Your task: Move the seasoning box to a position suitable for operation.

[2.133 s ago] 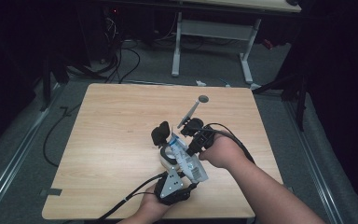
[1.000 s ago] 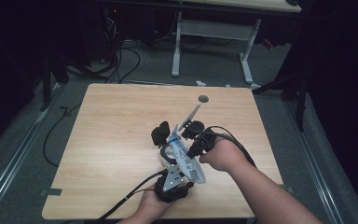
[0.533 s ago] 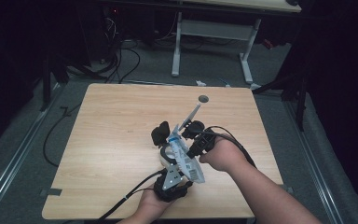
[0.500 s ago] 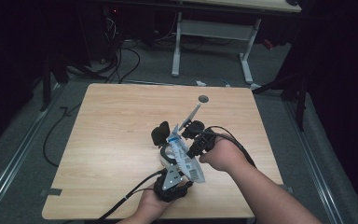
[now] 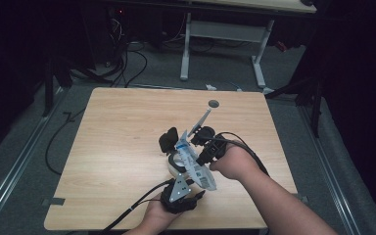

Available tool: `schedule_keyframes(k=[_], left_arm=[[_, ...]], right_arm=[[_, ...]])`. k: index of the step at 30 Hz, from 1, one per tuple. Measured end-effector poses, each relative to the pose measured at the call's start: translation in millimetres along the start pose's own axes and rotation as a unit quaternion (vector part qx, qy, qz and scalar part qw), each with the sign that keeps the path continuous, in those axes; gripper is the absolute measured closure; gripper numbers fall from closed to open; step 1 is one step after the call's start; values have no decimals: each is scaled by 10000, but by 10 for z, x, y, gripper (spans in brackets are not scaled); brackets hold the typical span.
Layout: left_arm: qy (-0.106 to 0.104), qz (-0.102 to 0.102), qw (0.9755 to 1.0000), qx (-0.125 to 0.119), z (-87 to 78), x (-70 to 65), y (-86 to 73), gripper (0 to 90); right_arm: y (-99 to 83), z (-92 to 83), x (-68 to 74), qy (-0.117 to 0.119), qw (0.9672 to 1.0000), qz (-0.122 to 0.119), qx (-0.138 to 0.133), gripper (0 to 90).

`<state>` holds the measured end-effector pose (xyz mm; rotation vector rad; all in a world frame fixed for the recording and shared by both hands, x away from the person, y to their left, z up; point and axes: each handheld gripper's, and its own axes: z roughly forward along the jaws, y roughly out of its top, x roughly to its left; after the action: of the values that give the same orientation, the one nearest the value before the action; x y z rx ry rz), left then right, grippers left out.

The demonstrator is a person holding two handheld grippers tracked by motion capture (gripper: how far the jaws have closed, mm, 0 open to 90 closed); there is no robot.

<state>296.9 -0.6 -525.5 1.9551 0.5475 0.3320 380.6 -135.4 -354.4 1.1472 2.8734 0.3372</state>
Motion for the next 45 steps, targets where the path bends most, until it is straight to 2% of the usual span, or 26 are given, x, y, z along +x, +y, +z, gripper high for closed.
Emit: schedule_keyframes(k=[8, 9, 10, 13, 17, 19, 20, 22, 25, 27, 30, 31, 32, 34, 38, 39, 43, 44, 45], left_arm=[[41, -43, 10000, -41, -112, 83, -60, 470], [60, -44, 10000, -45, -132, 93, -66, 469], [64, -46, 10000, -58, -149, 103, -71, 468], [119, -1, 9999, -47, -243, 163, -98, 464], [260, -74, 9996, -71, -395, 304, -147, 461], [385, -164, 9990, -127, -484, 411, -175, 461], [432, -185, 9988, -137, -515, 449, -182, 461], [568, -227, 9980, -160, -600, 559, -201, 460], [794, -260, 9963, -183, -739, 724, -242, 458], [949, -306, 9948, -222, -847, 838, -285, 458], [1046, -491, 9929, -265, -988, 964, -330, 459], [1075, -500, 9926, -265, -1017, 986, -339, 459], [1152, -495, 9917, -271, -1060, 1017, -357, 458], [1193, -536, 9911, -252, -1124, 1074, -385, 458], [1299, -660, 9888, -321, -1183, 1156, -426, 459], [1320, -670, 9884, -324, -1190, 1167, -431, 459], [1338, -644, 9885, -289, -1190, 1177, -435, 459], [1328, -641, 9887, -277, -1185, 1173, -436, 459], [1300, -643, 9891, -255, -1184, 1168, -436, 459]], right_arm=[[-19, 6, 3, 10, 10000, 74, 16, 892], [-18, 10, -7, 1, 10000, -6, 0, 892], [-21, 10, 2, 6, 10000, 75, 12, 892], [-23, 10, 0, 8, 10000, 30, 16, 892], [-37, 4, -8, -10, 10000, 39, 11, 892], [-45, -3, -19, -18, 10000, 25, 12, 892], [-50, -6, -11, -16, 9999, 124, 17, 892], [-60, -4, -21, -16, 10000, 98, 1, 892], [-88, 2, -50, -16, 10000, 72, -10, 892], [-109, 4, -55, 2, 9999, 170, 10, 892], [-143, 8, -80, 5, 9998, 200, 2, 892], [-159, 4, -83, -1, 9996, 282, 30, 892], [-167, 6, -98, 0, 9997, 233, -11, 892], [-188, -3, -106, -11, 9995, 319, -7, 892], [-246, -20, -149, -49, 9992, 401, -52, 892], [-263, -22, -171, -61, 9993, 360, -88, 892], [-339, -30, -230, -76, 9986, 509, -134, 892], [-367, -28, -265, -100, 9988, 457, -156, 892], [-388, -28, -274, -96, 9982, 565, -150, 892]])
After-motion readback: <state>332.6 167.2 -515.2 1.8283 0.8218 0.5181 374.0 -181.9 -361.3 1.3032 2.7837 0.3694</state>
